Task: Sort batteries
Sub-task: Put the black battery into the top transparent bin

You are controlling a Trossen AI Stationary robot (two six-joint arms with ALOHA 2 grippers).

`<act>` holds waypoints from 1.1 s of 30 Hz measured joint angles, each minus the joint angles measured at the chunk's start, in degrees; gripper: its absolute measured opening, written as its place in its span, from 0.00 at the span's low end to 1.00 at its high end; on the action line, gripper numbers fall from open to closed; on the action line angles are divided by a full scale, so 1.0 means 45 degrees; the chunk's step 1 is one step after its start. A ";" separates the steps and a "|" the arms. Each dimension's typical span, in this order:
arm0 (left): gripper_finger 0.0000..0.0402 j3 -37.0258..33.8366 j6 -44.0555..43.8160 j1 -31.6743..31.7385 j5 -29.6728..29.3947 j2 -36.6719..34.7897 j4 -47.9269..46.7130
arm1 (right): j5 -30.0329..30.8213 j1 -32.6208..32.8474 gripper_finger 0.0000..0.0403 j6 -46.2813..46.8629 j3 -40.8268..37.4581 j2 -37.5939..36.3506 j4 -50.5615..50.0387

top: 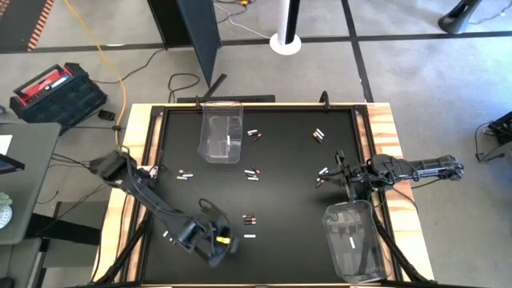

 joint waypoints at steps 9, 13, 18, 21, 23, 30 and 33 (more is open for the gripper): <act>0.24 0.1241 0.6910 0.1577 -0.1042 0.0786 -0.0596 | 0.0000 0.0000 0.03 0.0000 -0.0004 -0.0004 -0.0004; 0.24 0.1247 0.9178 0.2507 0.0295 0.0788 -0.0641 | 0.0002 0.0000 0.03 -0.0004 -0.0002 0.0001 -0.0004; 0.24 0.1187 1.1921 0.3152 0.0744 0.0788 -0.0487 | 0.0002 0.0000 0.03 -0.0003 -0.0002 -0.0001 0.0001; 0.25 0.0850 1.3101 0.3521 0.0855 0.0783 0.0072 | 0.0003 0.0000 0.03 0.0000 0.0001 0.0001 -0.0004; 0.26 0.0553 1.3841 0.3780 0.1315 0.0781 0.0701 | 0.0004 0.0000 0.03 0.0000 -0.0004 -0.0004 -0.0004; 0.30 -0.0869 1.5222 0.4231 0.2907 0.0675 0.3165 | 0.0000 0.0000 0.03 -0.0003 -0.0002 -0.0001 -0.0001; 0.31 -0.1064 1.5594 0.4233 0.2925 0.0543 0.3818 | 0.0000 0.0000 0.03 -0.0001 0.0001 0.0001 0.0000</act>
